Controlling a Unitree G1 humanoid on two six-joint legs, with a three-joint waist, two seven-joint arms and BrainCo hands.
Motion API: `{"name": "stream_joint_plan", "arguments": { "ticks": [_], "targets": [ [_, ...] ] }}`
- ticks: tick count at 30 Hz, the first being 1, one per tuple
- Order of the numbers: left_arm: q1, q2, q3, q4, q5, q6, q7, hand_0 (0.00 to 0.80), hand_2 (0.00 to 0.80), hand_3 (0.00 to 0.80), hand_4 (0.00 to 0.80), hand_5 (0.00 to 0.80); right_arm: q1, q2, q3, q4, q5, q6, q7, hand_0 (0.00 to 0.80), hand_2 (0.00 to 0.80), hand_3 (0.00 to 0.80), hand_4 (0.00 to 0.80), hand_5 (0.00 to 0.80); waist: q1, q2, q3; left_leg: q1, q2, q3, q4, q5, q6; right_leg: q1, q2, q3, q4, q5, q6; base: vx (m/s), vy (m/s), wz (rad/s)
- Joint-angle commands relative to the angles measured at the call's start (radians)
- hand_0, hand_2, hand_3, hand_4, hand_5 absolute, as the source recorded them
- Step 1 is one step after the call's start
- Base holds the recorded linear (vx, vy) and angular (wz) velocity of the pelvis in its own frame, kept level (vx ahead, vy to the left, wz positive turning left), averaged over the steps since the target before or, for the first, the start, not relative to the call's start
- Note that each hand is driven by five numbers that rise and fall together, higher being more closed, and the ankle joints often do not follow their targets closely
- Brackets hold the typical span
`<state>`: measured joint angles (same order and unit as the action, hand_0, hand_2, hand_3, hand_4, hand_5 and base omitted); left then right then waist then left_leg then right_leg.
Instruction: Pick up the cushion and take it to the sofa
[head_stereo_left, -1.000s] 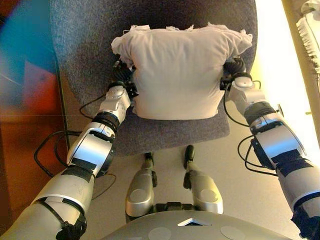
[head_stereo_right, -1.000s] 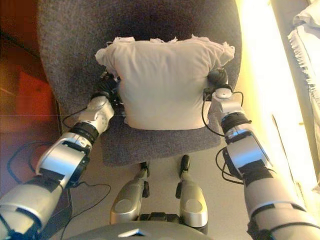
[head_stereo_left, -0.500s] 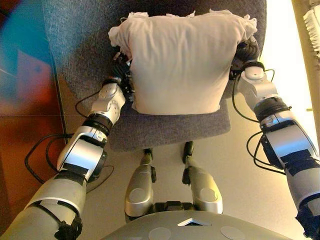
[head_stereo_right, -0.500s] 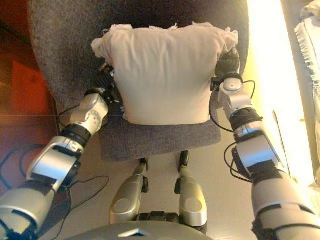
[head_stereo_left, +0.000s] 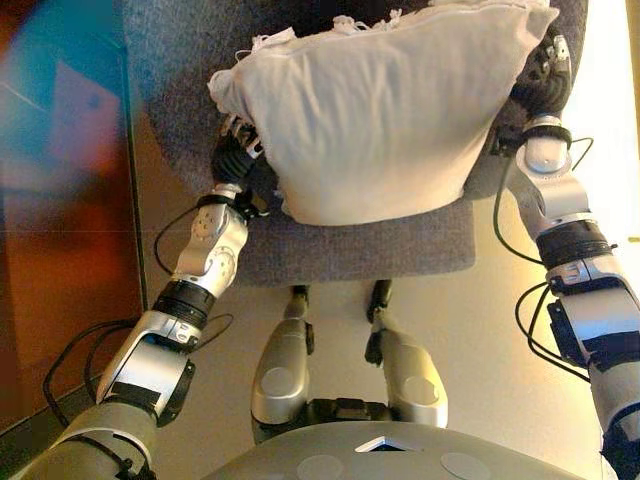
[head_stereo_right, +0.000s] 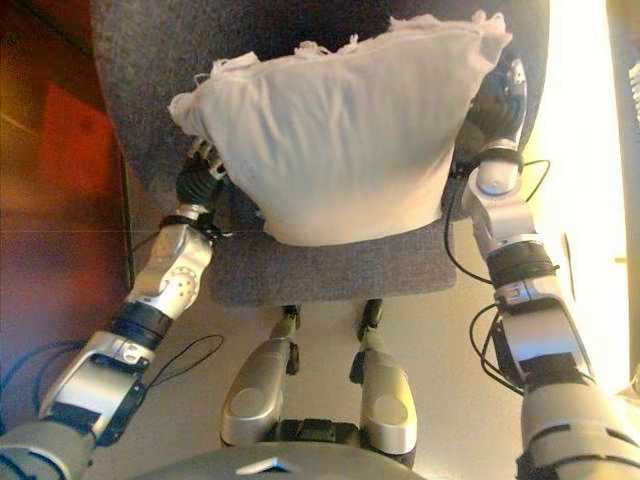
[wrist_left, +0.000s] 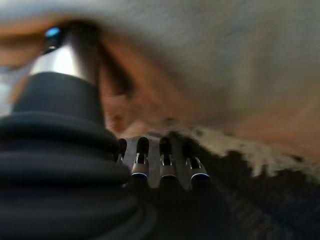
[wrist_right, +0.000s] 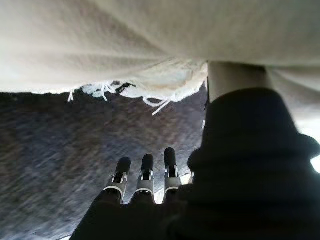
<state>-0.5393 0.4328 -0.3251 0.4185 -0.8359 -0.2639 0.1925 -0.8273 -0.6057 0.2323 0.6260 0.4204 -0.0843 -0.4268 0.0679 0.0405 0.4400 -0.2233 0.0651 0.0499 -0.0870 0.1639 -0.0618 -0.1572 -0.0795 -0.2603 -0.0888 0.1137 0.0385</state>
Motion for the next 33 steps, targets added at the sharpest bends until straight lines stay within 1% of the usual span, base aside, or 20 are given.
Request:
{"name": "stream_joint_plan", "arguments": {
  "ticks": [1,6,9,11,15,20,23,24,26,31,33],
  "targets": [
    [-0.033,0.004,0.004,-0.091,0.042,-0.089,-0.032,0.0,0.0,0.0,0.0,0.0,-0.063,-0.045,-0.011,-0.136,-0.065,-0.103,-0.006,0.0,0.0,0.0,0.0,0.0,0.013,-0.037,-0.065,0.052,-0.038,0.011,0.0,-0.143,-0.007,-0.017,-0.095,-0.011,0.026,-0.046,0.098,-0.001,0.059,0.04],
    [-0.003,0.01,0.026,-0.144,0.034,-0.091,-0.044,0.0,0.0,0.0,0.0,0.0,-0.033,-0.061,-0.024,-0.143,-0.079,-0.11,0.018,0.0,0.0,0.0,0.0,0.0,0.014,-0.031,-0.082,0.06,-0.041,0.004,0.0,-0.149,-0.005,-0.011,-0.097,-0.014,0.029,-0.051,0.097,0.014,0.047,0.03],
    [0.013,0.023,0.041,-0.152,0.035,-0.093,-0.048,0.0,0.0,0.0,0.0,0.0,-0.017,-0.071,-0.036,-0.144,-0.074,-0.107,0.021,0.0,0.0,0.0,0.0,0.0,0.016,-0.03,-0.089,0.06,-0.041,0.003,0.0,-0.152,-0.004,-0.011,-0.096,-0.012,0.028,-0.052,0.096,0.011,0.035,0.01],
    [0.019,0.03,0.05,-0.146,0.037,-0.106,-0.041,0.0,0.0,0.0,0.0,0.0,-0.011,-0.072,-0.04,-0.142,-0.073,-0.109,0.024,0.0,0.0,0.0,0.0,0.0,0.016,-0.03,-0.092,0.06,-0.04,0.004,0.0,-0.154,-0.003,-0.012,-0.096,-0.011,0.027,-0.054,0.095,0.01,0.037,0.0],
    [0.028,0.048,0.092,-0.13,0.02,-0.132,-0.002,0.0,0.0,0.0,0.0,0.0,0.024,-0.079,-0.06,-0.147,-0.07,-0.111,0.025,0.0,0.0,0.0,0.0,0.0,0.013,-0.032,-0.094,0.06,-0.04,0.01,0.0,-0.155,-0.003,-0.015,-0.097,-0.008,0.028,-0.054,0.095,0.005,0.018,0.0],
    [0.017,0.076,0.133,-0.121,0.03,-0.137,0.014,0.0,0.0,0.0,0.0,0.0,0.048,-0.089,-0.086,-0.151,-0.063,-0.114,0.005,0.0,0.0,0.0,0.0,0.0,0.007,-0.031,-0.093,0.059,-0.04,0.017,0.0,-0.155,-0.003,-0.023,-0.1,-0.009,0.038,-0.058,0.095,0.0,0.0,0.0],
    [0.026,0.075,0.159,-0.102,0.035,-0.14,0.03,0.0,0.0,0.0,0.0,0.0,0.072,-0.089,-0.111,-0.145,-0.06,-0.12,-0.005,0.0,0.0,0.0,0.0,0.0,0.003,-0.026,-0.096,0.059,-0.041,0.021,0.0,-0.157,-0.003,-0.025,-0.103,-0.007,0.042,-0.061,0.095,0.016,0.037,0.0],
    [0.034,0.071,0.169,-0.091,0.027,-0.129,0.041,0.0,0.0,0.0,0.0,0.0,0.085,-0.09,-0.122,-0.137,-0.057,-0.107,-0.019,0.0,0.0,0.0,0.0,0.0,0.002,-0.023,-0.098,0.061,-0.043,0.021,0.0,-0.157,-0.003,-0.025,-0.103,-0.007,0.044,-0.062,0.095,0.027,0.035,-0.01],
    [0.057,0.066,0.184,-0.064,0.048,-0.132,0.047,0.0,0.0,0.0,0.0,0.0,0.103,-0.098,-0.145,-0.118,-0.049,-0.096,-0.035,0.0,0.0,0.0,0.0,0.0,0.0,-0.018,-0.1,0.066,-0.044,0.022,0.0,-0.159,-0.003,-0.025,-0.106,-0.007,0.049,-0.065,0.096,0.035,0.036,0.0],
    [0.143,0.076,0.225,-0.067,0.058,-0.153,0.066,0.0,0.0,0.0,0.0,0.0,0.188,-0.127,-0.219,-0.125,-0.06,-0.14,-0.043,0.0,0.0,0.0,0.0,0.0,-0.003,-0.011,-0.111,0.075,-0.043,0.028,0.001,-0.161,-0.001,-0.012,-0.111,-0.006,0.043,-0.063,0.097,0.038,0.027,0.0],
    [0.183,0.076,0.265,-0.075,0.077,-0.162,0.102,0.0,0.0,0.0,0.0,0.0,0.244,-0.124,-0.261,-0.164,-0.086,-0.154,-0.053,0.0,0.0,0.0,0.0,0.0,-0.004,-0.012,-0.12,0.085,-0.043,0.029,0.0,-0.162,0.0,-0.002,-0.11,-0.006,0.039,-0.063,0.098,0.051,-0.004,0.01]
  ]
}}
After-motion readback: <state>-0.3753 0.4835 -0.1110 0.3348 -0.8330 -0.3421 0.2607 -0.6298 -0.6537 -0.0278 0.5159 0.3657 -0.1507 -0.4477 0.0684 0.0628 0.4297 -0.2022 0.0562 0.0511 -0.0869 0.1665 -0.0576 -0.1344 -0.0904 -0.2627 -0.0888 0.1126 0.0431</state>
